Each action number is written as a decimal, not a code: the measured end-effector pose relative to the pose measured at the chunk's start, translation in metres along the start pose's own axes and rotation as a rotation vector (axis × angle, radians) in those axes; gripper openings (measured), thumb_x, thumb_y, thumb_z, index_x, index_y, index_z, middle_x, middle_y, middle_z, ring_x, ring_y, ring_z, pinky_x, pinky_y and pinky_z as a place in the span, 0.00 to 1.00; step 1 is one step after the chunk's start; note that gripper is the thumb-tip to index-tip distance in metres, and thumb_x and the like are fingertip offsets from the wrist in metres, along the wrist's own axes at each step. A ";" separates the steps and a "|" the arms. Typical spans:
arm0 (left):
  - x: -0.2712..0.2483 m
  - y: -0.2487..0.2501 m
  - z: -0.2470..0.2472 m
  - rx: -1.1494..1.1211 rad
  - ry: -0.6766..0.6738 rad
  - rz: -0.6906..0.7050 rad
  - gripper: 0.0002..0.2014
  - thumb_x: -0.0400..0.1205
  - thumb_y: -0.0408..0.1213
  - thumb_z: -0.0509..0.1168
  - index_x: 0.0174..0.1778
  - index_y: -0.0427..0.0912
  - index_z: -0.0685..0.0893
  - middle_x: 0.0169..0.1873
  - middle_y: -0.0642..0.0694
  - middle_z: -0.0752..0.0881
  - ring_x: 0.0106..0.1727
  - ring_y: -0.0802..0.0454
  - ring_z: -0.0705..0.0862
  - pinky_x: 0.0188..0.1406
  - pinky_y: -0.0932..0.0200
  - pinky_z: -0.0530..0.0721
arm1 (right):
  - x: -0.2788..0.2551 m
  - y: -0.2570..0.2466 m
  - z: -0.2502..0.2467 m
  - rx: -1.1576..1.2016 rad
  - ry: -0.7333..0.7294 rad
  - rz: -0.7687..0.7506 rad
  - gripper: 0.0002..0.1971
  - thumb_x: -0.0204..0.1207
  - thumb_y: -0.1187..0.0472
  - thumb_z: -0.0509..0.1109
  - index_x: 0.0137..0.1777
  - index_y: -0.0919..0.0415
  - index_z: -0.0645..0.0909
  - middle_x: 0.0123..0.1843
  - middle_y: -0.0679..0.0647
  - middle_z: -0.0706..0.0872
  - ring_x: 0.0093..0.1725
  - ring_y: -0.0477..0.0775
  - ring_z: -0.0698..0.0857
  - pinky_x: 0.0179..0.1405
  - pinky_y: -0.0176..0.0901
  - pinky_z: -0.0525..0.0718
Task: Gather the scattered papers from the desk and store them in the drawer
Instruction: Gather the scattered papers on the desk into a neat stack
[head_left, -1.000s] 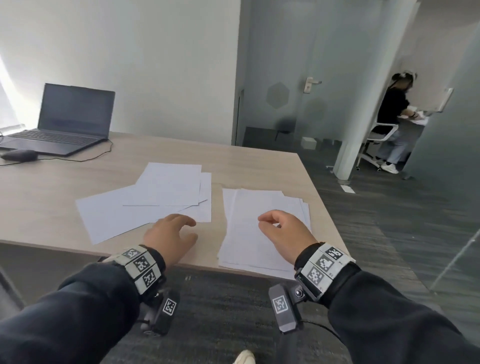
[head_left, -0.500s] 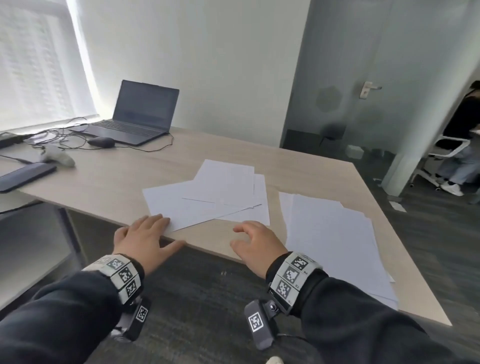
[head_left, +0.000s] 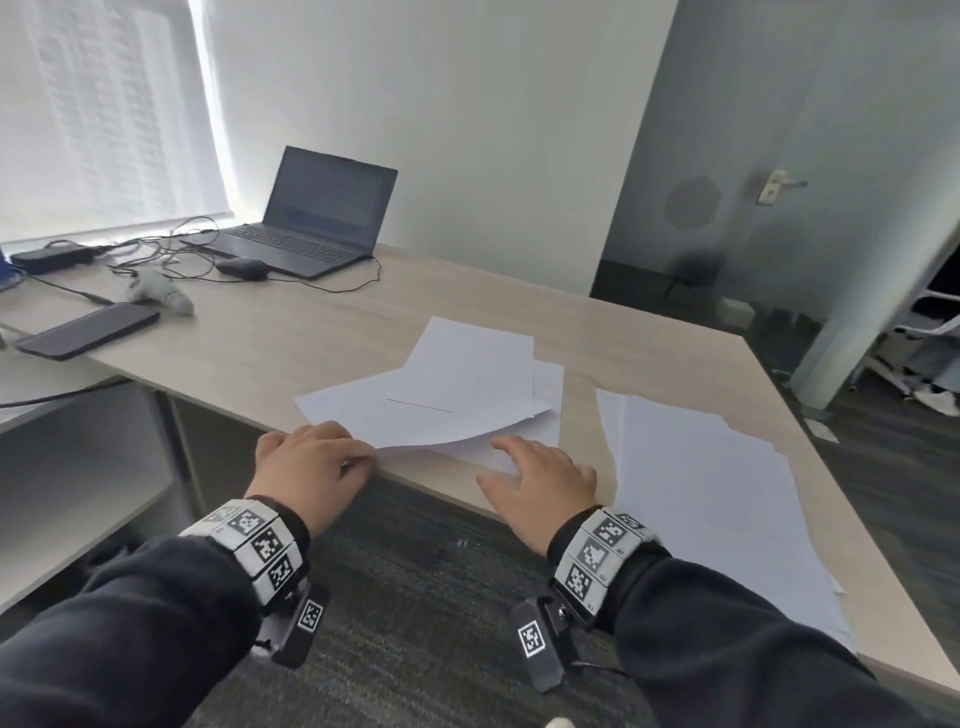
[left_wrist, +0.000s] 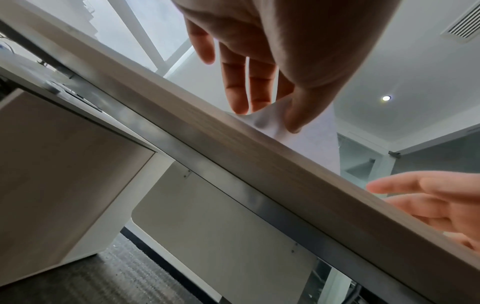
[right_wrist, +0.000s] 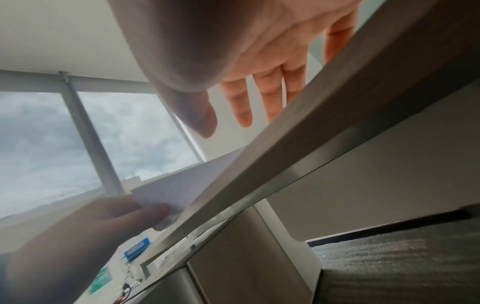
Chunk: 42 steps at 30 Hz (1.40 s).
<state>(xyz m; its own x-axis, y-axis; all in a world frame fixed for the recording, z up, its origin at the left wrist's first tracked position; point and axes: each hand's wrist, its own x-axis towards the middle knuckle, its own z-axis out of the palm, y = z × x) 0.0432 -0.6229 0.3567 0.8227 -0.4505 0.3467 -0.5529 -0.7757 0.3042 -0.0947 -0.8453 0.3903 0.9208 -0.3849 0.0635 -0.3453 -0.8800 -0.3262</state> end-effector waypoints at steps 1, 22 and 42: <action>0.000 0.004 0.002 -0.017 -0.007 0.008 0.09 0.83 0.55 0.62 0.46 0.68 0.89 0.46 0.65 0.82 0.57 0.57 0.81 0.63 0.47 0.63 | 0.001 0.002 -0.001 0.005 -0.005 0.026 0.28 0.77 0.34 0.54 0.78 0.37 0.67 0.78 0.40 0.76 0.77 0.51 0.72 0.72 0.61 0.63; -0.002 0.041 0.024 -0.004 -0.171 0.291 0.31 0.72 0.50 0.42 0.65 0.72 0.81 0.63 0.68 0.81 0.70 0.58 0.74 0.64 0.50 0.62 | 0.001 0.009 -0.005 0.243 0.120 -0.140 0.14 0.78 0.45 0.63 0.60 0.43 0.84 0.56 0.37 0.84 0.61 0.44 0.80 0.68 0.53 0.77; -0.013 -0.007 0.004 -0.101 -0.121 0.307 0.17 0.80 0.46 0.54 0.53 0.64 0.87 0.55 0.70 0.85 0.61 0.64 0.82 0.60 0.52 0.63 | 0.030 0.001 -0.002 -0.157 -0.074 0.054 0.37 0.75 0.26 0.46 0.81 0.40 0.64 0.81 0.49 0.71 0.79 0.59 0.68 0.74 0.65 0.65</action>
<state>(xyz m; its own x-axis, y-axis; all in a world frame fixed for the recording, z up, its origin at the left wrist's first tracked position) 0.0370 -0.6138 0.3468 0.6227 -0.7098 0.3294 -0.7821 -0.5513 0.2905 -0.0680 -0.8579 0.3941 0.9088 -0.4166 -0.0217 -0.4137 -0.8934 -0.1754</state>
